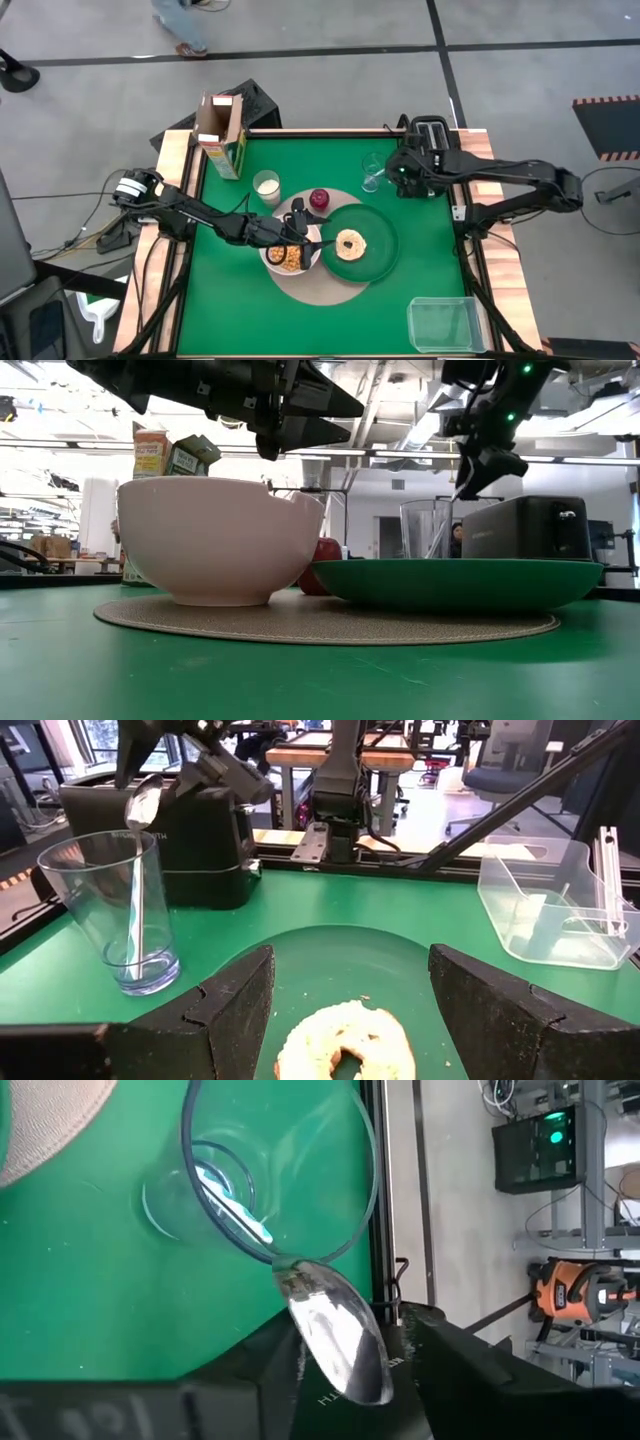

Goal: Arrange a breakfast setting
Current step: Put the spoon on the table mat to the right of the bowl

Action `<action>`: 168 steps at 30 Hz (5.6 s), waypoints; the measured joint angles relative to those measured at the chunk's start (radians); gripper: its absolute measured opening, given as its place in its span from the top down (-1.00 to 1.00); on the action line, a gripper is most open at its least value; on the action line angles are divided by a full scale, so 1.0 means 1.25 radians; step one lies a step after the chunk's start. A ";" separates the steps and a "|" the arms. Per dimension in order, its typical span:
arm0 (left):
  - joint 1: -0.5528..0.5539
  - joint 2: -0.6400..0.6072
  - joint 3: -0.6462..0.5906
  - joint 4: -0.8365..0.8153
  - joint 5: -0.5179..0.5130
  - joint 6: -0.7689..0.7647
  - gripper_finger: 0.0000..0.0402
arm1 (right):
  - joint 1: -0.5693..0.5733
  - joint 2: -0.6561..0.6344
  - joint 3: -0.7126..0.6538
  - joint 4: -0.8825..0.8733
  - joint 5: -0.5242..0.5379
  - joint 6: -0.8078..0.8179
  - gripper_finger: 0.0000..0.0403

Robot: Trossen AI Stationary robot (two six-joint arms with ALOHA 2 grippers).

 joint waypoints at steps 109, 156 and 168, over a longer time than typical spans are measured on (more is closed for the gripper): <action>0.025 0.037 0.216 -0.239 -0.287 0.087 -0.25 | 0.246 0.191 0.377 -0.116 -0.191 0.466 0.83; -0.001 0.288 0.435 -0.305 -0.657 0.346 0.64 | 0.211 0.183 0.388 -0.124 -0.247 0.512 0.83; -0.020 0.287 0.435 -0.315 -0.706 0.356 0.35 | 0.181 0.183 0.388 -0.138 -0.247 0.509 0.83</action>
